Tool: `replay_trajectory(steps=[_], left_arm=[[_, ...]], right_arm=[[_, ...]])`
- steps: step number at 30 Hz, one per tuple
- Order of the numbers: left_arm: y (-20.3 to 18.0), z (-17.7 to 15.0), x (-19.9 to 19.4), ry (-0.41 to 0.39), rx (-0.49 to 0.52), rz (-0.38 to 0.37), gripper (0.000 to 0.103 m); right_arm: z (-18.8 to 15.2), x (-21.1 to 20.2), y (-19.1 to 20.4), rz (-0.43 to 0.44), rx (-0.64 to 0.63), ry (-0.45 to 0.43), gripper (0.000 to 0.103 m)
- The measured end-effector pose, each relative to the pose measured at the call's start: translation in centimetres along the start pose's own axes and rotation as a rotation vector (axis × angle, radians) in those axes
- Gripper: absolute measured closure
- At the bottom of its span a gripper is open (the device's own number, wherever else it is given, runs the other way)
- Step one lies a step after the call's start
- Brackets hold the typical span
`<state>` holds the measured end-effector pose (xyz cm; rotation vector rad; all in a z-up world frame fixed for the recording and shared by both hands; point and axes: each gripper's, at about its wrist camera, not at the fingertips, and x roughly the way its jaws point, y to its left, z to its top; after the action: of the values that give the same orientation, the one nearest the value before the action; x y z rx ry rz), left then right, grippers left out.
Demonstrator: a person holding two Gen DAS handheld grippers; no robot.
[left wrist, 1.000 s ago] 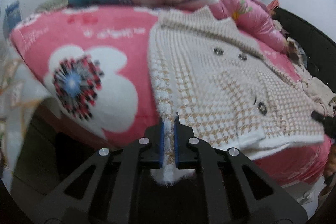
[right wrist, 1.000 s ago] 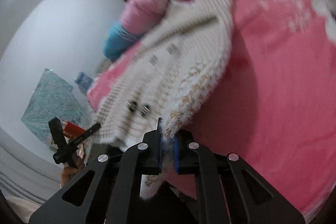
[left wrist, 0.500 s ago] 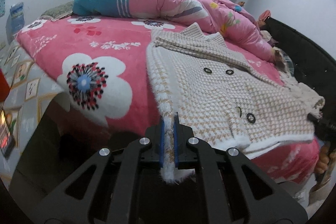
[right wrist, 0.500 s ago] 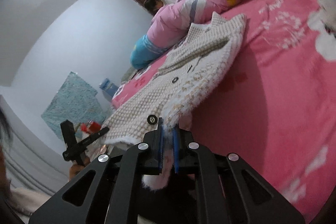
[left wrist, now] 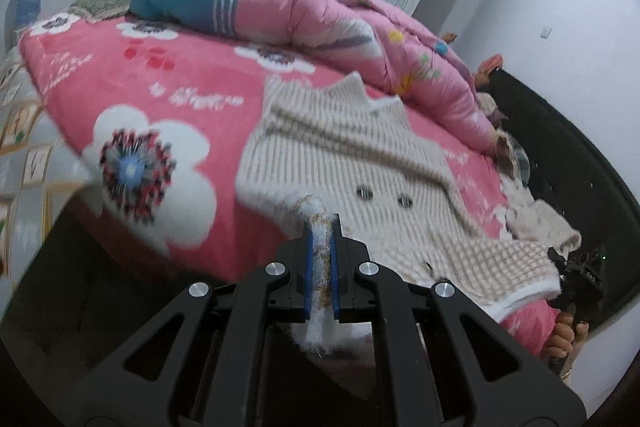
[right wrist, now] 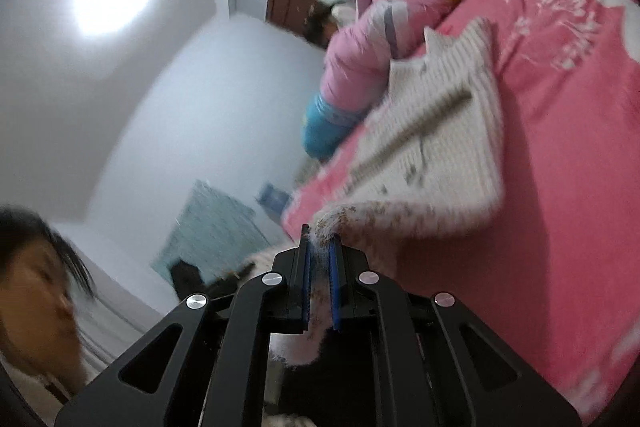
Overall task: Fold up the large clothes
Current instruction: 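Fold the held hem over the coat body toward the collar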
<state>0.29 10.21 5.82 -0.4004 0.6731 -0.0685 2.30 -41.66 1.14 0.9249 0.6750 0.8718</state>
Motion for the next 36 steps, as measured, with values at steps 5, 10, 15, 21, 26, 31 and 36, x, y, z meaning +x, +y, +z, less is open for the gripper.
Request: replay_trajectory(steps=[5, 10, 15, 21, 26, 31, 36], left_arm=[[1.7, 4.4, 4.8, 0.042, -0.037, -0.034, 0.096], [4.2, 7.3, 10.7, 0.119, -0.079, -0.078, 0.092], [6.5, 8.3, 16.0, 0.222, -0.142, -0.107, 0.072], [7.6, 9.3, 16.8, 0.195, -0.114, -0.05, 0.043], [6.9, 8.0, 14.5, 0.149, -0.04, -0.036, 0.043], [3.4, 3.3, 11.2, 0.182, 0.064, -0.184, 0.043], [3.3, -1.9, 12.6, 0.297, -0.038, -0.239, 0.043]], right_arm=[[4.5, 3.2, -2.6, 0.009, 0.152, -0.065, 0.095], [7.4, 6.2, -6.3, -0.075, 0.262, -0.095, 0.09], [8.8, 8.2, -11.1, -0.16, 0.397, -0.106, 0.071], [8.6, 6.4, -13.7, -0.226, 0.504, -0.175, 0.05], [7.6, 3.5, -11.5, -0.289, 0.447, -0.194, 0.038], [3.7, 2.4, -8.5, -0.383, 0.346, -0.071, 0.034], [0.5, 4.1, -8.3, -0.412, 0.317, 0.049, 0.034]])
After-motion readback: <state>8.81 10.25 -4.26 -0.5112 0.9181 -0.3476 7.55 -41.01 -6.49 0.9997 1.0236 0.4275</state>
